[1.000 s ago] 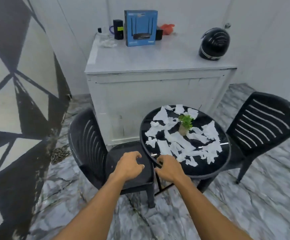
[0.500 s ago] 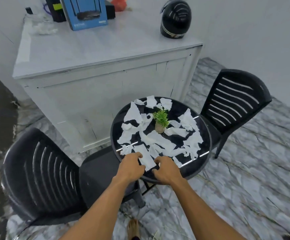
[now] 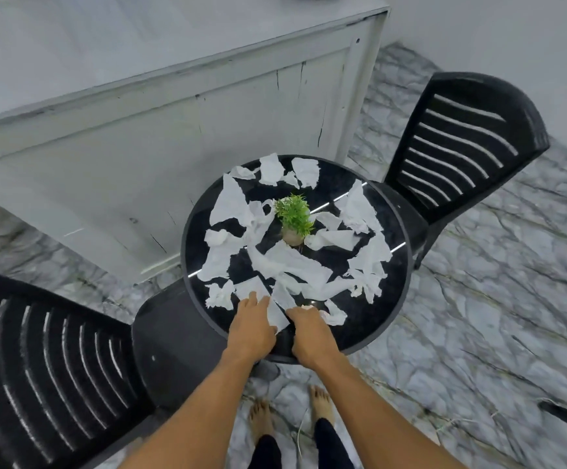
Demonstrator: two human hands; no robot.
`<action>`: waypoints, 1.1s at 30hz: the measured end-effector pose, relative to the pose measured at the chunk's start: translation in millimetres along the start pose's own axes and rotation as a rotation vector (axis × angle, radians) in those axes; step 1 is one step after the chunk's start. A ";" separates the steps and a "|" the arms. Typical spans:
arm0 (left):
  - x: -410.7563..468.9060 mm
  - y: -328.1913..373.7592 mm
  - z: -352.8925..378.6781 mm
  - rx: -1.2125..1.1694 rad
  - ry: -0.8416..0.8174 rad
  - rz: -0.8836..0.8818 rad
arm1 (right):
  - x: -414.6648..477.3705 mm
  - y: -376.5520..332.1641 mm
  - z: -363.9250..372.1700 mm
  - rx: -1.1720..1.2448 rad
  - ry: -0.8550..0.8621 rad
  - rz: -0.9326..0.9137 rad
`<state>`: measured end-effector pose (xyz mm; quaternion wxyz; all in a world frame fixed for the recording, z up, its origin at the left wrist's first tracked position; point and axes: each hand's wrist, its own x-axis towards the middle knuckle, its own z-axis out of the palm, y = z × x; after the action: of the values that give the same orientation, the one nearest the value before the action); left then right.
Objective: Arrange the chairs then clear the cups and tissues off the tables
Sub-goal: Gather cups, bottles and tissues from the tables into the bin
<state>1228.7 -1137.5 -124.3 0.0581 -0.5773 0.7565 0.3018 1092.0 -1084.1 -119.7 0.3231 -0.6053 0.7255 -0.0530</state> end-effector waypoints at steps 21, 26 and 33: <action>11.6 78.3 8.9 -0.397 0.408 0.091 | 2.4 79.5 -6.7 -0.015 0.189 0.038; 42.0 118.0 19.2 -0.251 0.133 0.156 | -0.2 100.9 -16.8 0.160 0.201 0.071; 58.5 132.5 52.4 0.015 0.020 0.206 | -15.0 148.4 -52.8 0.309 0.530 0.130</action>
<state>1075.6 -1139.1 -140.7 0.0237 -0.4992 0.8145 0.2947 939.4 -1048.2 -141.6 0.2135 -0.4664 0.8052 -0.2976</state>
